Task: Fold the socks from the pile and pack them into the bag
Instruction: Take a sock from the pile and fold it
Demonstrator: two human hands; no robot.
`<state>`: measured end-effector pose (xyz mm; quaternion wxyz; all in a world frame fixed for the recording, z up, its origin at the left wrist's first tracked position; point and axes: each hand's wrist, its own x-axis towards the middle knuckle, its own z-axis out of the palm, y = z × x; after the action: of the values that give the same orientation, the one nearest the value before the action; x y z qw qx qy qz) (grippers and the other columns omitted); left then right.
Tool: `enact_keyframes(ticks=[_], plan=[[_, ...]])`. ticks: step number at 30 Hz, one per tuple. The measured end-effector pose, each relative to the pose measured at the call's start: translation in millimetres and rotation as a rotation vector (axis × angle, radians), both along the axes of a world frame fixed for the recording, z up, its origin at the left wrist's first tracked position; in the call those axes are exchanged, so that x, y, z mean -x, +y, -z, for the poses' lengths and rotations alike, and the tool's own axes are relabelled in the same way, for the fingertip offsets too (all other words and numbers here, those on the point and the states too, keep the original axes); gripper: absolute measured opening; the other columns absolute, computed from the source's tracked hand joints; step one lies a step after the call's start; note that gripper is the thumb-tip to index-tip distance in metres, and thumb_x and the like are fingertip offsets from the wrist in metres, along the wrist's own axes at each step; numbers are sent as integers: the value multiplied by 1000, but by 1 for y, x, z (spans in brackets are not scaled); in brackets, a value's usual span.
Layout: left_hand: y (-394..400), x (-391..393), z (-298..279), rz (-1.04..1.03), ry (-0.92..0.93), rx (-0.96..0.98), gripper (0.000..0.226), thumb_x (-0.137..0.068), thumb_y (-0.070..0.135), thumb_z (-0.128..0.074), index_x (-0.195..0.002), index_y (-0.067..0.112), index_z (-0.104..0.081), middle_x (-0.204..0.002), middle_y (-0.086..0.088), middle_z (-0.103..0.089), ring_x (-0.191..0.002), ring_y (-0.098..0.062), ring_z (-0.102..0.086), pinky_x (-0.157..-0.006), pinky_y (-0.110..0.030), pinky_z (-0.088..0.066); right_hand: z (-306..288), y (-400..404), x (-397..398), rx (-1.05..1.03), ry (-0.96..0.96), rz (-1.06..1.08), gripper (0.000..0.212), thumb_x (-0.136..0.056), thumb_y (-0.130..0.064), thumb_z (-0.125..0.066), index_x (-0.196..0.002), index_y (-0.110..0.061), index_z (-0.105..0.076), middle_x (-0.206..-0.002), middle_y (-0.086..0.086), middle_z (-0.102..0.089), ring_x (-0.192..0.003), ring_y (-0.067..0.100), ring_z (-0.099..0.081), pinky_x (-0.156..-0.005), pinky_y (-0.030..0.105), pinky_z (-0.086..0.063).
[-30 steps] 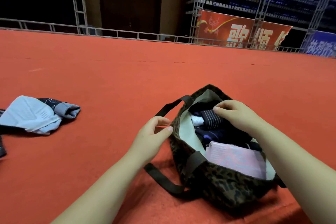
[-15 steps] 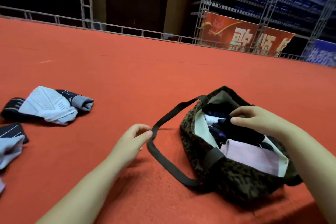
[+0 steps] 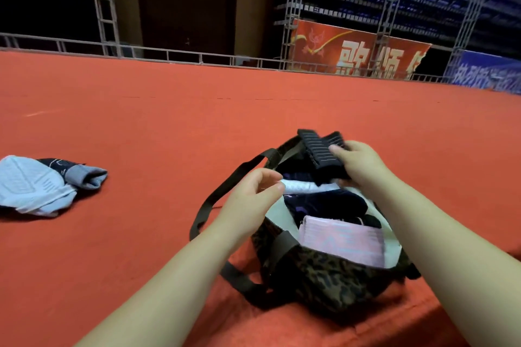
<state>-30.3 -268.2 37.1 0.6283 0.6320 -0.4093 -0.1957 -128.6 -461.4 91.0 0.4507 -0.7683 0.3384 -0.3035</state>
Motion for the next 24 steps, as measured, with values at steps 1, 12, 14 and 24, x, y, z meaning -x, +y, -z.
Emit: enact_keyframes(ticks=[1,12,14,24], plan=[[-6,3,-1,-10,-30,8,14,-83,33,-57,-97,33,-61,-103,11,-64,-96,-3,-58,-77,-22,-41,5,-6,-3,56,170,3,21,-92,-25,-56,-75,-14,-58,-71,7,-58,-63,22,-55,-44,23,-44],[-66,15,-6,74,-693,-576,15,-97,22,-21,-100,19,-35,-111,-6,-54,-114,-31,-49,-89,-50,-43,48,-44,13,564,458,17,19,-81,-37,-65,-64,-30,-58,-79,0,-62,-77,22,-59,-68,32,-46],[-69,13,-3,109,-657,-595,31,-102,29,-20,-117,17,-43,-126,-7,-53,-121,-29,-46,-98,-50,-38,48,-45,20,438,490,-18,33,-88,-39,-57,-58,-23,-61,-62,0,-57,-64,20,-54,-59,30,-40],[1,-31,6,-21,-175,-103,24,-88,37,-51,-80,22,-67,-79,9,-69,-77,-8,-64,-71,-31,-49,2,46,-9,407,269,-209,25,-89,-39,-56,-73,-23,-65,-59,-6,-58,-52,8,-50,-53,25,-36]])
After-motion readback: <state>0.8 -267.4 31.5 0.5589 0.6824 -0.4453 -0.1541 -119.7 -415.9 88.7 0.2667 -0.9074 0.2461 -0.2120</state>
